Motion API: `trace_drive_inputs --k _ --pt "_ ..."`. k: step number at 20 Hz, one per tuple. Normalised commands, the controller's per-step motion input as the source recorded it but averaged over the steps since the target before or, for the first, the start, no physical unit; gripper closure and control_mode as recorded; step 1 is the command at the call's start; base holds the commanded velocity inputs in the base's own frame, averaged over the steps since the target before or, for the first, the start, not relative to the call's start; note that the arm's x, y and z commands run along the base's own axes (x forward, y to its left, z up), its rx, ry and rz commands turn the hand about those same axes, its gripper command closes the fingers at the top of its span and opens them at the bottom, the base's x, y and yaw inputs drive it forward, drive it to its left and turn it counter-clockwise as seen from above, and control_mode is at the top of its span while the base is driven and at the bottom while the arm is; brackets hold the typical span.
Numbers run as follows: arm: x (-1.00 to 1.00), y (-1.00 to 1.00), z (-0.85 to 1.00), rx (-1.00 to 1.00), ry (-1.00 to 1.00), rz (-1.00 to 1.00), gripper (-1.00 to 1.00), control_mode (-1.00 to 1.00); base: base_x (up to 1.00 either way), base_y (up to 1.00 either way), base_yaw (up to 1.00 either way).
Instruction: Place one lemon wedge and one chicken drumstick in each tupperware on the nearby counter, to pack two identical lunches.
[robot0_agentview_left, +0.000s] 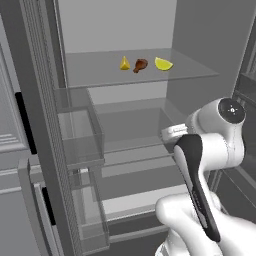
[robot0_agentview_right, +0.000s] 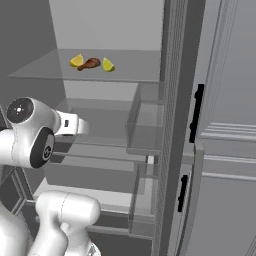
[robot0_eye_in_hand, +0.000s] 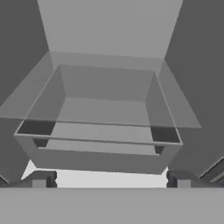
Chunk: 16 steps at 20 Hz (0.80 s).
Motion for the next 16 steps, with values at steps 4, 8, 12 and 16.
trace_drive_inputs --k 4,8,12,16 --pt "0.11 0.0 0.76 0.0 -0.12 0.0 -1.0 -1.0 0.0 0.0 0.0" --pt "0.2 0.0 0.81 0.0 -0.08 0.0 -1.0 -1.0 0.0 0.0 0.0" --pt "0.32 -0.06 0.69 0.0 -0.05 0.0 -1.0 -1.0 0.0 0.0 0.0" --pt "0.43 -0.14 0.61 0.0 -0.01 0.0 -1.0 -1.0 0.0 0.0 0.0"
